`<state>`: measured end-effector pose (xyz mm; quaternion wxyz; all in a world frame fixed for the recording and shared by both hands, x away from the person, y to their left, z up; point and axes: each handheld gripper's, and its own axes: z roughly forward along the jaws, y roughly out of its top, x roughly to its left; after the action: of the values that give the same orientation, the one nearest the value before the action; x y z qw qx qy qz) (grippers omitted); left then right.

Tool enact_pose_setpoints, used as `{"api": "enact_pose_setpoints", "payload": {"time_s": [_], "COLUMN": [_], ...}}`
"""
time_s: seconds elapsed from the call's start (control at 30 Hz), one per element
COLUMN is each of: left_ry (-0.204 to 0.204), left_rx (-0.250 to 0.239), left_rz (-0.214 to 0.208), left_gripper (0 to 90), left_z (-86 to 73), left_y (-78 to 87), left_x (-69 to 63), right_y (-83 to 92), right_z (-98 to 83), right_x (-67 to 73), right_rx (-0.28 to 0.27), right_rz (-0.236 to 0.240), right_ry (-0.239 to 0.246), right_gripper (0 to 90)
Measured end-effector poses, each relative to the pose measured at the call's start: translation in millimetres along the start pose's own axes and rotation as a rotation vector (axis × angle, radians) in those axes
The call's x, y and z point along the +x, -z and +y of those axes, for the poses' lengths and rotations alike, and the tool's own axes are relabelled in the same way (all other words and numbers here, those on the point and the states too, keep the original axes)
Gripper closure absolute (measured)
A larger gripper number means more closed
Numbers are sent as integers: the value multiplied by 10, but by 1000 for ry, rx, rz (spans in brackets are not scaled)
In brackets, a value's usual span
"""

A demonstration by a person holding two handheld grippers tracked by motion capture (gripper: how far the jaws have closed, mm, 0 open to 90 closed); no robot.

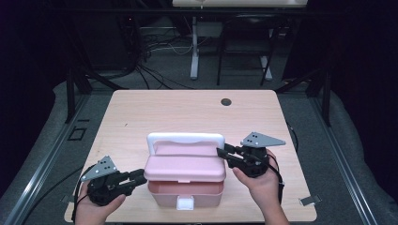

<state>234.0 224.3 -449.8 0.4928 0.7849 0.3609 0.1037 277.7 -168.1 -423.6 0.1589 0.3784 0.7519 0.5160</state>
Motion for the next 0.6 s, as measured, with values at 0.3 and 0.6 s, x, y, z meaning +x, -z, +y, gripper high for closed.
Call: {"api": "enact_pose_setpoints", "payload": {"time_s": [0.3,0.6], "left_ry": [-14,-34], "left_rx": [-16,-44], "left_rz": [14,15], "left_gripper": [700,700], "left_z": [78,207], "left_y": [31,72], "left_x": [-12,-26], "right_y": [177,258], "right_z": [2,-60], "right_x": [14,8], "right_rx": [-13,-1], "right_rz": [-37,-48], "right_ry": [16,17], "right_gripper": [682,667]}}
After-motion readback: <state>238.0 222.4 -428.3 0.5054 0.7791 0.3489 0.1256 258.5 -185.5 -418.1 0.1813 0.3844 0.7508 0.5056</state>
